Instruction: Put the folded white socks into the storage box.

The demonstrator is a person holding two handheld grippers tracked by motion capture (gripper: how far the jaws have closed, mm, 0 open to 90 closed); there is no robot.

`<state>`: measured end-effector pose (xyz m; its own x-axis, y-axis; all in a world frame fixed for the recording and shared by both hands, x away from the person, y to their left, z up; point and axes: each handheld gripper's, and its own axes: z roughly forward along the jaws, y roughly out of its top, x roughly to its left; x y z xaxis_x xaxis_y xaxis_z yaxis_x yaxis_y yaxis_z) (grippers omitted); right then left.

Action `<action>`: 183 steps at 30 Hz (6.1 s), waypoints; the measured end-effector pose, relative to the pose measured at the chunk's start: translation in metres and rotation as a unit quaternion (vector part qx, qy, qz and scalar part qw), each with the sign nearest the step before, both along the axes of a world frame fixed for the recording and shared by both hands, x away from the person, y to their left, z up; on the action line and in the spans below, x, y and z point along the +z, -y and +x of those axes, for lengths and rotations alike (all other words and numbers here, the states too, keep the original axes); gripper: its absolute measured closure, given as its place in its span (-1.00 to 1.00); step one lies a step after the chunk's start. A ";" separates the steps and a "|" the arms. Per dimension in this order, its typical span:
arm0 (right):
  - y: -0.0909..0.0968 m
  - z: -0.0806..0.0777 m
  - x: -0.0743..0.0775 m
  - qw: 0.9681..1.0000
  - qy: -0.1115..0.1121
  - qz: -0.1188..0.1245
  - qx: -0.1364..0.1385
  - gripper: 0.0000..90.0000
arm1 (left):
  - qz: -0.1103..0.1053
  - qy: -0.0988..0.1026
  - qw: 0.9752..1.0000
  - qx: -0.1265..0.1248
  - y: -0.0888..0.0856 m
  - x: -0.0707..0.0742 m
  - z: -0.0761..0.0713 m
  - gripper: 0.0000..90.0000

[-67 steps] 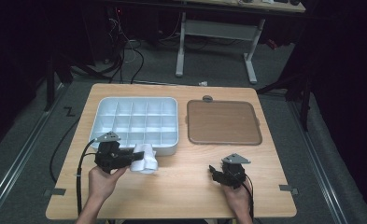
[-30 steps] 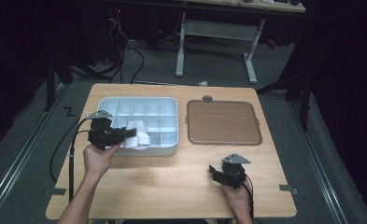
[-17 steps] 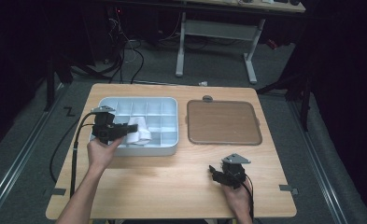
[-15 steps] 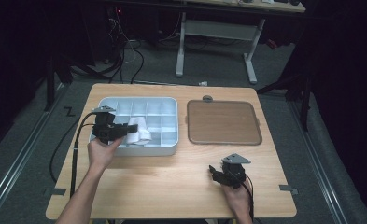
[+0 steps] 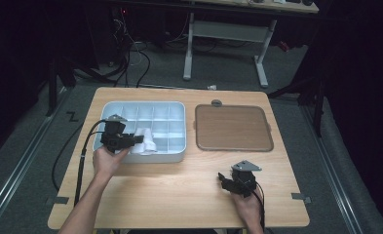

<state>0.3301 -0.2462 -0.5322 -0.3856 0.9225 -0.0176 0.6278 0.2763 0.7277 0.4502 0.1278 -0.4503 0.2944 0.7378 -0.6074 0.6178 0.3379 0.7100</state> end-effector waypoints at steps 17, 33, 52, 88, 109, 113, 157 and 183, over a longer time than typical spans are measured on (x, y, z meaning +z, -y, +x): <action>0.000 0.000 0.000 1.000 0.000 0.000 -0.001 -0.18 | 0.058 -0.009 0.998 -0.006 0.006 -0.018 0.006 0.63; 0.000 0.000 0.000 1.000 0.000 0.000 -0.001 -0.17 | 0.099 -0.014 0.995 -0.007 0.012 -0.035 0.006 0.64; 0.000 0.000 0.000 1.000 0.000 -0.001 -0.002 -0.17 | 0.119 -0.026 0.992 -0.021 0.018 -0.042 0.007 0.65; 0.000 0.000 0.000 1.000 0.001 -0.001 -0.002 -0.17 | 0.075 0.018 0.997 0.010 0.010 -0.017 0.002 0.49; 0.000 0.000 0.000 1.000 0.000 -0.001 -0.002 -0.17 | 0.121 0.004 0.993 0.000 0.021 -0.037 0.007 0.78; 0.000 0.000 0.000 1.000 0.000 0.000 -0.002 -0.17 | 0.110 -0.001 0.994 0.002 0.018 -0.034 0.007 0.73; 0.000 0.000 0.000 1.000 0.000 -0.001 -0.003 -0.17 | 0.118 0.016 0.993 -0.007 0.018 -0.027 -0.012 0.14; 0.000 0.000 0.000 1.000 0.000 -0.001 -0.003 -0.17 | 0.024 0.087 0.995 0.034 -0.025 0.023 -0.044 0.03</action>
